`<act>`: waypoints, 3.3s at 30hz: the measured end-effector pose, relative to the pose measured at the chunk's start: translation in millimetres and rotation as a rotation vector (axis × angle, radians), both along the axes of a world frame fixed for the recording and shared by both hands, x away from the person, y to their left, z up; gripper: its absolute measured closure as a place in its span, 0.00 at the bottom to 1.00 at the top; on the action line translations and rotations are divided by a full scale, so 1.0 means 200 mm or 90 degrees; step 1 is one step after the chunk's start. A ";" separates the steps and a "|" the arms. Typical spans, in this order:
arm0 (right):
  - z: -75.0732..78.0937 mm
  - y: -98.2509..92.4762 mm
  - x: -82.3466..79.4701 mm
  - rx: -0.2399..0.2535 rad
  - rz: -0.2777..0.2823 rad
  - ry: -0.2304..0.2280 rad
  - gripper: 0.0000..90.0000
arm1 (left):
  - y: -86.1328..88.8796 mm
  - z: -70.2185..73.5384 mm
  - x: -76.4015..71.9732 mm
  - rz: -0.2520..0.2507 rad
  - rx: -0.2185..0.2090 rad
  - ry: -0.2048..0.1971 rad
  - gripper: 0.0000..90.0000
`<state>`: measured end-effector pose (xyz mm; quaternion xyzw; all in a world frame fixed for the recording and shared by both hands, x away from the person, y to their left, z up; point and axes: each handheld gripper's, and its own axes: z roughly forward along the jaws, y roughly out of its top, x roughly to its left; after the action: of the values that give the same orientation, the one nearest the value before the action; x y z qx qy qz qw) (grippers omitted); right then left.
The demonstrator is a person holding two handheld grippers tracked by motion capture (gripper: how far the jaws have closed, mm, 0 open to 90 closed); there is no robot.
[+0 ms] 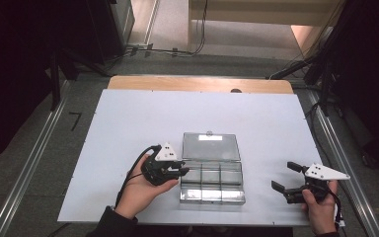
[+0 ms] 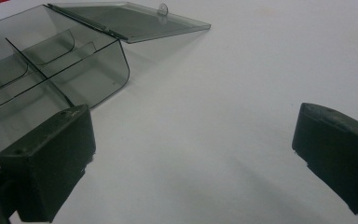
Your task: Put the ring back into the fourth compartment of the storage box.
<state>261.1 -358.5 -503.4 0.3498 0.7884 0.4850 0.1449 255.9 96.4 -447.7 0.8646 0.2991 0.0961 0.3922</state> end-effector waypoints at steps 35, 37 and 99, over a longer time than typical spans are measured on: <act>0.00 0.00 0.00 0.000 -0.001 0.000 0.00 | -0.09 -0.05 -0.02 -0.089 0.031 0.013 0.79; 0.00 0.00 0.00 0.000 0.000 0.000 0.00 | -0.09 -0.06 -0.02 -0.092 0.032 0.013 0.79; 0.00 0.00 0.00 -0.003 0.003 -0.004 0.00 | -0.10 -0.04 0.00 -0.095 -0.007 0.050 0.27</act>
<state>260.1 -357.8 -504.0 0.3463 0.7898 0.4844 0.1472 255.8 76.6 -456.3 0.8854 0.2494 0.0314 0.3909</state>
